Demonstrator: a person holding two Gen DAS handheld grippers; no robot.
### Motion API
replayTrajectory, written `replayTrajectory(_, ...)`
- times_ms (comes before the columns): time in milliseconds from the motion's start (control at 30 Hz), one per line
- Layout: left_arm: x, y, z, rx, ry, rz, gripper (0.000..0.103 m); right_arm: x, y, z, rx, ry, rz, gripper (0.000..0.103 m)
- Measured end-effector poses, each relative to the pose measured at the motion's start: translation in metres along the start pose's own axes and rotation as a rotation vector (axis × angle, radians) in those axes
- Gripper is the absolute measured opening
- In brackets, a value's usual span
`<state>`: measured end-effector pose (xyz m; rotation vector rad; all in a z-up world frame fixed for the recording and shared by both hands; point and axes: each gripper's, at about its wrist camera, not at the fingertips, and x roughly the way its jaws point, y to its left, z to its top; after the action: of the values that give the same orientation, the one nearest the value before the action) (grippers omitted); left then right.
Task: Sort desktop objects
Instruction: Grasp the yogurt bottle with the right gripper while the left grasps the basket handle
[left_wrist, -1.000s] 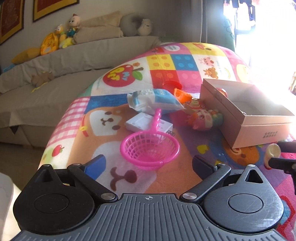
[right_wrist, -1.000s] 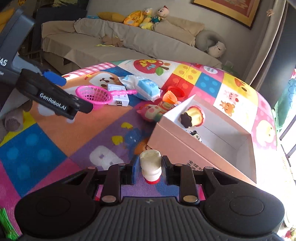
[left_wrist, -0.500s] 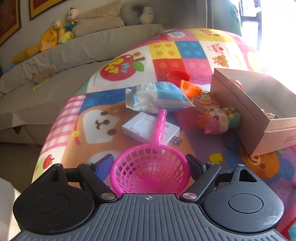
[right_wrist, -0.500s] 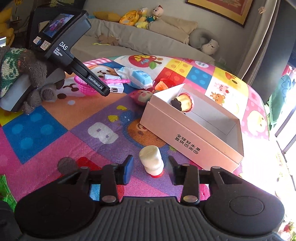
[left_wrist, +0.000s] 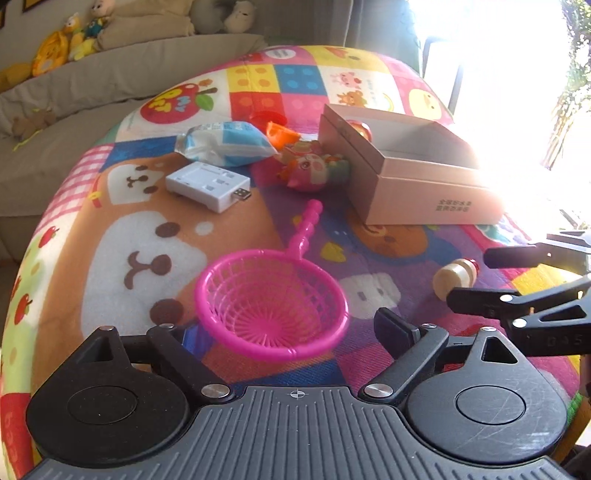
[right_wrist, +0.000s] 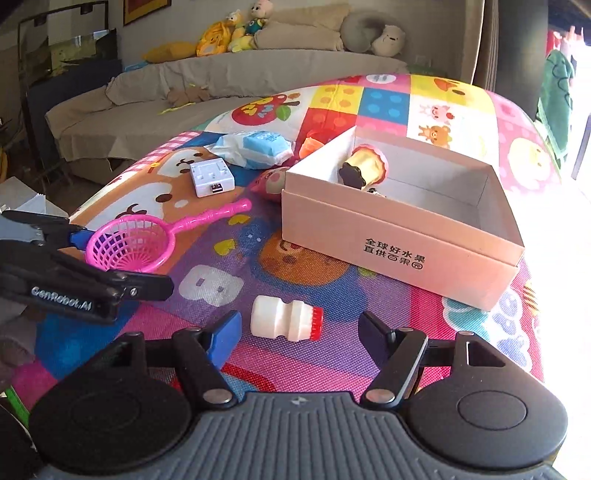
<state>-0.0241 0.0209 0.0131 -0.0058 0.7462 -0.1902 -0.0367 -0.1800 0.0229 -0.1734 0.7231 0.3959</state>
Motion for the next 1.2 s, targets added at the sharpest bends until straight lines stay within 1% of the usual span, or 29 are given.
replayTrajectory(67,-0.004,-0.005,-0.001,0.032,-0.013,0.012,0.096,0.006,0.001,-0.001,0.003,0.017,0.003,0.059)
replayTrajectory(233,0.002,-0.004,0.010,0.028,-0.028,0.045,0.097,0.011,0.002,0.000,0.005,0.023,0.007,0.053)
replayTrajectory(333,0.009,-0.002,0.017,0.054,-0.026,0.062,0.098,0.011,0.001,0.001,0.005,0.022,0.008,0.053)
replayTrajectory(500,0.009,-0.004,0.022,0.170,-0.021,0.082,0.100,0.010,0.002,0.000,-0.016,0.024,-0.003,0.053)
replayTrajectory(600,0.006,0.000,0.019,0.172,-0.009,0.088,0.101,0.009,0.003,-0.002,-0.029,0.014,-0.015,0.056)
replayTrajectory(700,0.004,0.004,0.012,0.145,0.024,0.053,0.101,0.009,0.002,-0.004,-0.028,0.006,-0.028,0.063)
replayTrajectory(767,0.001,0.005,0.007,0.146,0.041,0.019,0.101,0.010,0.000,-0.005,-0.025,0.002,-0.036,0.070)
replayTrajectory(867,-0.010,0.002,0.003,0.175,0.065,-0.106,0.101,0.010,-0.002,-0.007,-0.021,-0.003,-0.041,0.076)
replayTrajectory(900,-0.014,0.000,0.003,0.193,0.062,-0.133,0.101,0.010,-0.003,-0.008,-0.019,-0.005,-0.043,0.077)
replayTrajectory(933,-0.019,-0.003,0.003,0.218,0.050,-0.141,0.101,0.010,-0.004,-0.009,-0.015,-0.008,-0.045,0.078)
replayTrajectory(967,-0.023,-0.005,0.005,0.240,0.037,-0.132,0.101,0.010,-0.004,-0.009,-0.013,-0.010,-0.046,0.079)
replayTrajectory(1000,-0.026,-0.006,0.007,0.265,0.022,-0.108,0.101,0.010,-0.004,-0.010,-0.011,-0.012,-0.048,0.079)
replayTrajectory(1100,-0.028,-0.010,0.016,0.336,-0.026,0.019,0.102,0.010,-0.003,-0.010,-0.011,-0.016,-0.055,0.081)
replayTrajectory(1167,-0.026,-0.008,0.021,0.356,-0.042,0.047,0.103,0.010,-0.003,-0.011,-0.011,-0.018,-0.056,0.082)
replayTrajectory(1200,-0.023,-0.006,0.023,0.357,-0.041,0.044,0.103,0.010,-0.003,-0.011,-0.010,-0.019,-0.056,0.082)
